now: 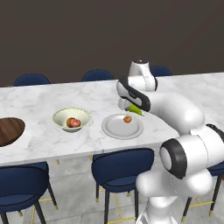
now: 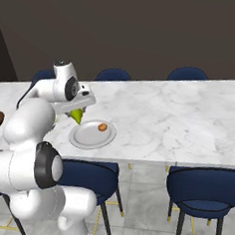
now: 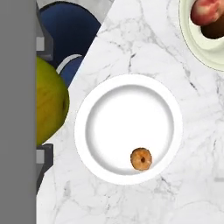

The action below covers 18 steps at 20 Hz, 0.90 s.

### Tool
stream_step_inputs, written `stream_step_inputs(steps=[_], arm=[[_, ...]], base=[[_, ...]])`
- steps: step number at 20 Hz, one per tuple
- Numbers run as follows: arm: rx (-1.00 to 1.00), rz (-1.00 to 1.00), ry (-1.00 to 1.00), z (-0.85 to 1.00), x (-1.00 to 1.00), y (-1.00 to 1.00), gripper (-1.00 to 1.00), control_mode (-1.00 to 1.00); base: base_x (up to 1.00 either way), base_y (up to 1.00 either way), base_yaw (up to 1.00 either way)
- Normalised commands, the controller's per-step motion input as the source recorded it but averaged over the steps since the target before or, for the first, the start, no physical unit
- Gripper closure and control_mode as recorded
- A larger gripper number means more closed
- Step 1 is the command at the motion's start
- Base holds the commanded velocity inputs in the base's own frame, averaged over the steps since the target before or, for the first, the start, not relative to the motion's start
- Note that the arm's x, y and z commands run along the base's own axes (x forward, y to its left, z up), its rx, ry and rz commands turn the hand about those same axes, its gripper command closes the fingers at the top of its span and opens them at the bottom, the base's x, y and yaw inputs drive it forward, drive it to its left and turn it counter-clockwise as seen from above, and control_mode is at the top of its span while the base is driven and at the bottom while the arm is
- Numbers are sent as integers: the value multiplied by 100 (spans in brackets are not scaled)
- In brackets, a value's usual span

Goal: Take the fruits from the plate on the dining counter and place two fruits in each bowl.

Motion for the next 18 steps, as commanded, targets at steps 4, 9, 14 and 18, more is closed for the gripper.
stream_step_inputs(steps=[4,9,14,18], arm=[[-5,-27,0,29,2,-17,100,-100],[2,-12,3,28,0,-33,100,-100],[12,-8,3,0,-22,-70,100,-100],[7,-7,0,0,-36,-61,100,-100]], base=[[0,0,0],[0,0,0],[0,0,0],[0,0,0]])
